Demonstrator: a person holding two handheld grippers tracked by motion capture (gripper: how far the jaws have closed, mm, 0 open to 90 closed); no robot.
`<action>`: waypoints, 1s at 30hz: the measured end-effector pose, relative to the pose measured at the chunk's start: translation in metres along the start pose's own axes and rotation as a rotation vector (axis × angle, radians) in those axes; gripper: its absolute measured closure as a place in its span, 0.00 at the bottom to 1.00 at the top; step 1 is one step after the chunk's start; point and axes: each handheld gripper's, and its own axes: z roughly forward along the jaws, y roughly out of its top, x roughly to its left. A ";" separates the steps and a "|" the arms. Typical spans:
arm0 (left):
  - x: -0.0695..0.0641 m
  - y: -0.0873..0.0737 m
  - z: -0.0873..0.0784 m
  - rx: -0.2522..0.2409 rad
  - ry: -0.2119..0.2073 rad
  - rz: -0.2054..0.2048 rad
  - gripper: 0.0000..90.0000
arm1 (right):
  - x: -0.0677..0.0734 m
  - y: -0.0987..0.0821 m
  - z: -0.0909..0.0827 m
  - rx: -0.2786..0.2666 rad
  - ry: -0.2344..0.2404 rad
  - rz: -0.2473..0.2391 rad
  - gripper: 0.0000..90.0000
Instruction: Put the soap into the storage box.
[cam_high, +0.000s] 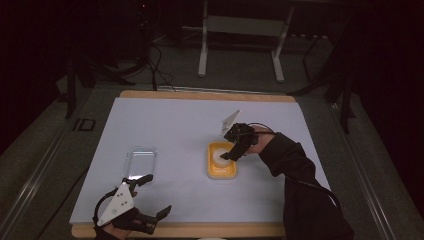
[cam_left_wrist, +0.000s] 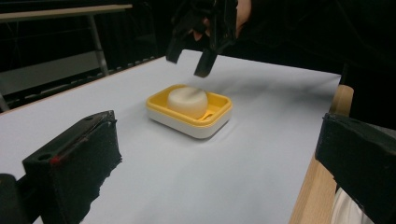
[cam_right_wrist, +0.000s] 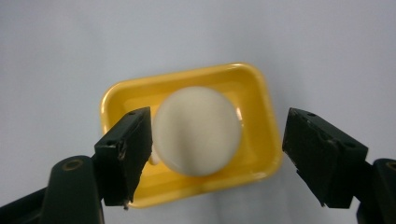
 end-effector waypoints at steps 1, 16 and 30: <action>0.000 0.000 0.000 0.001 0.000 0.000 0.00 | 0.000 0.000 -0.003 -0.004 -0.009 0.015 0.21; 0.000 0.000 0.000 0.001 -0.004 0.001 0.00 | -0.001 -0.013 -0.023 -0.008 -0.105 0.143 0.11; -0.001 0.000 0.000 0.003 -0.008 0.001 0.00 | -0.003 -0.043 -0.028 -0.029 -0.141 0.275 0.12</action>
